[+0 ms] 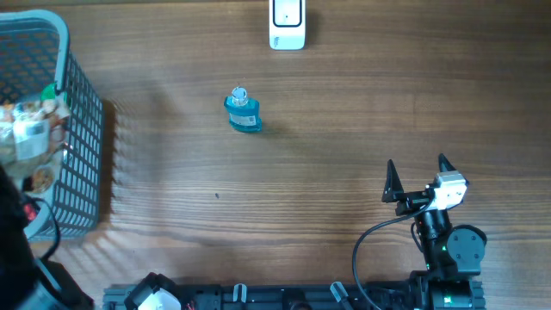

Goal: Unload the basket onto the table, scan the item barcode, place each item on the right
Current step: 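Carry the snack bag to the table center and release it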

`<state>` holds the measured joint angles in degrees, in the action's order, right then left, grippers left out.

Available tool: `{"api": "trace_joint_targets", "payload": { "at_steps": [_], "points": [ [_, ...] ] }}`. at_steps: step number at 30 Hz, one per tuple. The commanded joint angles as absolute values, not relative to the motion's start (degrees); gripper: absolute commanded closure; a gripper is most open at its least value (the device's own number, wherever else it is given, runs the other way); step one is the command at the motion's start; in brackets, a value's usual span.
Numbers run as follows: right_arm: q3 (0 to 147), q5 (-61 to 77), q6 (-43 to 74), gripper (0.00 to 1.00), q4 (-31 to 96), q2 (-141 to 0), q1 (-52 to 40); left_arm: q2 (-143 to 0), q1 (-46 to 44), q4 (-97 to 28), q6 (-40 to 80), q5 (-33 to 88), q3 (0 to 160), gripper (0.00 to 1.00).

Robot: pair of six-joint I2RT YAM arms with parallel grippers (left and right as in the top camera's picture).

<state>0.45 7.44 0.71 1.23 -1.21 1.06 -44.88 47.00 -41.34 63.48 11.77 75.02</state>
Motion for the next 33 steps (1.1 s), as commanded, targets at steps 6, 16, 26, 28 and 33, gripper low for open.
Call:
{"api": "trace_joint_targets", "payload": {
  "at_steps": [6,16,26,28,33],
  "points": [
    [1.0,7.0,0.1,0.00,1.0,-0.9,1.2,-53.0,22.1,-48.2,63.8,32.2,75.3,0.65],
    [1.0,7.0,0.0,0.00,1.0,-0.9,1.2,-71.5,-12.2,-55.5,45.0,-3.2,75.3,0.60],
    [1.0,7.0,0.0,0.00,1.0,-0.9,1.2,-89.3,-12.1,-52.1,45.8,-18.0,69.3,0.58],
    [1.0,7.0,0.0,0.00,1.0,-0.9,1.2,-95.1,-12.1,-48.4,45.9,-16.3,68.0,0.57],
    [1.0,7.0,0.1,0.00,1.0,-0.9,1.2,-102.4,-12.1,-45.3,46.9,-16.2,68.0,0.44]
  ]
}}
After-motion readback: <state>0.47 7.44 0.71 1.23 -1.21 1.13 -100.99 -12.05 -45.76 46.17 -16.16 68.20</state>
